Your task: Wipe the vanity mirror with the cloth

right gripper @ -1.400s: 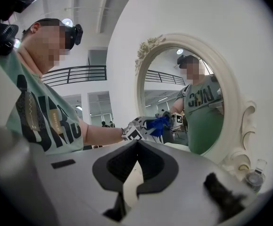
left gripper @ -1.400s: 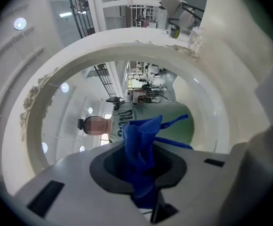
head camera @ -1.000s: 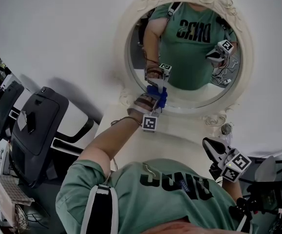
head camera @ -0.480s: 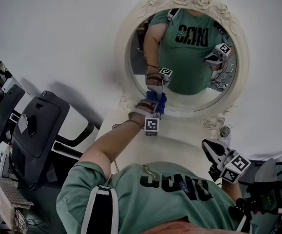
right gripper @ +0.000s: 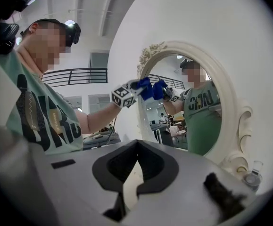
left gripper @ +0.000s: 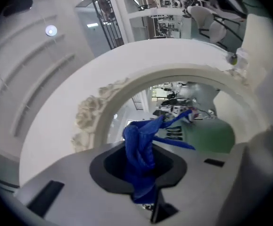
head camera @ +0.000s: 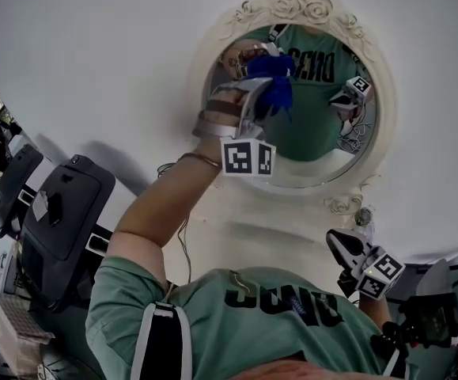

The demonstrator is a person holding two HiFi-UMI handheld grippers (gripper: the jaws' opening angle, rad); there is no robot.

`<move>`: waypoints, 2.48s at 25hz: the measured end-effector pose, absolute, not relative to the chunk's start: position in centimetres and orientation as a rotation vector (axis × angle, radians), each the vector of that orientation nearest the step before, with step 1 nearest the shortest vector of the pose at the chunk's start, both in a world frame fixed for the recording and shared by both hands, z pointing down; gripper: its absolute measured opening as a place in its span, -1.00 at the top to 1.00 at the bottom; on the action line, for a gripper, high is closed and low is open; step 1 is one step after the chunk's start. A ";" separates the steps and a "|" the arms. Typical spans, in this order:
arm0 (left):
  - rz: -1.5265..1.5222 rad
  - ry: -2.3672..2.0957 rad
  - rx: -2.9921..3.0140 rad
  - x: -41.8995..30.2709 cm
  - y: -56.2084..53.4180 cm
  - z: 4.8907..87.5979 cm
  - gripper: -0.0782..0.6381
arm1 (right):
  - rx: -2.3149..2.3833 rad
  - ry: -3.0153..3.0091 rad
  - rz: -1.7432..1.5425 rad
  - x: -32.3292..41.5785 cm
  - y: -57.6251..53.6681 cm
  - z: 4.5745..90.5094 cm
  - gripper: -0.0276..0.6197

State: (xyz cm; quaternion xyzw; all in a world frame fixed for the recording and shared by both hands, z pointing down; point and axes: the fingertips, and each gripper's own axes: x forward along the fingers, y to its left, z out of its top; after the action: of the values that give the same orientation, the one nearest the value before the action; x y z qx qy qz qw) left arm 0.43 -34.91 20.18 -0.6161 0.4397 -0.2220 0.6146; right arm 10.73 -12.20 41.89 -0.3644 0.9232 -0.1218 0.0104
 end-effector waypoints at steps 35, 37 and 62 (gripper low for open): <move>-0.493 1.037 -1.341 -0.3 -38.3 20.8 0.56 | -1.152 2.882 -0.418 10.7 -12.2 42.5 0.90; -0.545 0.987 -1.354 0.0 -38.2 25.3 0.56 | -1.154 2.879 -0.422 10.8 -12.2 42.4 0.90; -1.214 0.480 -1.628 -1.2 -37.3 61.4 0.56 | -1.157 2.869 -0.442 11.1 -12.2 43.1 0.90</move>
State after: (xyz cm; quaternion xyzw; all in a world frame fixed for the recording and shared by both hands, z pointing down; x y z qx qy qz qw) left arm -1.24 -37.34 61.38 -0.6743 0.1988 -0.5027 0.5031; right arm 11.13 -12.18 43.13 -0.3703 0.9180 -0.1415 0.0080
